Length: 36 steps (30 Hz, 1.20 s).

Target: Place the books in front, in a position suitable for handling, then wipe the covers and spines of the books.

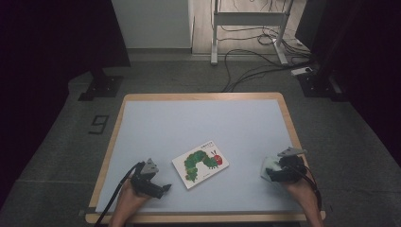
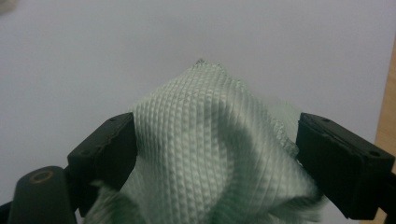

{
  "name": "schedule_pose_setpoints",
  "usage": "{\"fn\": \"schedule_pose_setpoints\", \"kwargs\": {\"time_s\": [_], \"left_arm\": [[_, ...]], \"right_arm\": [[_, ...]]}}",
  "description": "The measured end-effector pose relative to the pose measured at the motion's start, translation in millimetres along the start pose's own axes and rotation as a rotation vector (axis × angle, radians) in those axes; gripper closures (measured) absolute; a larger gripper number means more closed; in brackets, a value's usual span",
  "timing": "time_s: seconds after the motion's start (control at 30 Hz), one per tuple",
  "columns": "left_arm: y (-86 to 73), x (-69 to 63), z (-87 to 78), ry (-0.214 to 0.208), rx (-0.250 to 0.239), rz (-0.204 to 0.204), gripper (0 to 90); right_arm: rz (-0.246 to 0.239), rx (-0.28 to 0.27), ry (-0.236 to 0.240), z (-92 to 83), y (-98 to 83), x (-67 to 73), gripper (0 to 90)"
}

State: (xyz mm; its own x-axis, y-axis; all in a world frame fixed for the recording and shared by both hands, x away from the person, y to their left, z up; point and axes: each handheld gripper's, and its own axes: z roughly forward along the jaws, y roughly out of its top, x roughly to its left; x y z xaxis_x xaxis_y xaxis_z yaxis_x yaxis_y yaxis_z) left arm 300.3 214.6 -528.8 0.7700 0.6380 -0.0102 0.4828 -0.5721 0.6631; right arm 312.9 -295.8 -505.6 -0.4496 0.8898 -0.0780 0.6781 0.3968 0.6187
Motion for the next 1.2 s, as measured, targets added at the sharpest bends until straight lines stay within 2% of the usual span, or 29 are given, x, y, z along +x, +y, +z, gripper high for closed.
{"fn": "schedule_pose_setpoints", "kwargs": {"time_s": [0.13, 0.2, 0.33, 0.43, 0.5, 0.6, 0.63, 0.73, 0.9, 1.2], "left_arm": [[0.0, 0.0, 0.0, 0.000, 0.000, 0.000, 0.0], [0.0, -0.1, 0.0, 0.000, 0.000, 0.000, 0.0], [-0.1, -0.1, 0.0, 0.000, -0.001, 0.000, 0.0], [-0.1, 0.0, 0.0, -0.001, -0.001, 0.001, 0.0], [-0.1, -0.2, 0.1, 0.001, -0.001, 0.001, 0.0], [-0.1, -0.2, 0.0, 0.001, 0.000, 0.001, 0.0], [-0.2, -0.1, 0.1, 0.000, -0.001, 0.001, 0.0], [-0.1, -0.1, 0.1, 0.000, -0.001, 0.001, 0.0], [-0.1, -0.1, 0.1, 0.000, -0.001, 0.000, 0.0], [-0.2, -0.1, 0.1, 0.000, -0.001, 0.000, 0.0]], "right_arm": [[0.030, 0.009, 0.008, 2.5, -12.7, -6.5, 18.2], [0.054, -0.006, 0.032, 1.9, -16.6, -8.7, 23.3], [0.067, -0.011, 0.075, 0.3, -18.0, -8.0, 36.0], [0.082, -0.008, 0.086, -0.8, -17.9, -6.5, 42.9], [0.080, -0.002, 0.095, -2.3, -17.3, -4.2, 52.3], [0.061, 0.002, 0.127, -3.8, -16.1, 0.4, 71.4], [0.052, 0.006, 0.129, -4.2, -15.4, 2.2, 73.8], [0.028, 0.022, 0.116, -4.6, -12.5, 6.3, 77.3], [0.012, 0.031, 0.102, -6.8, -10.0, 9.4, 77.9], [-0.002, -0.046, 0.133, -24.1, 4.1, 12.1, 77.6]]}}
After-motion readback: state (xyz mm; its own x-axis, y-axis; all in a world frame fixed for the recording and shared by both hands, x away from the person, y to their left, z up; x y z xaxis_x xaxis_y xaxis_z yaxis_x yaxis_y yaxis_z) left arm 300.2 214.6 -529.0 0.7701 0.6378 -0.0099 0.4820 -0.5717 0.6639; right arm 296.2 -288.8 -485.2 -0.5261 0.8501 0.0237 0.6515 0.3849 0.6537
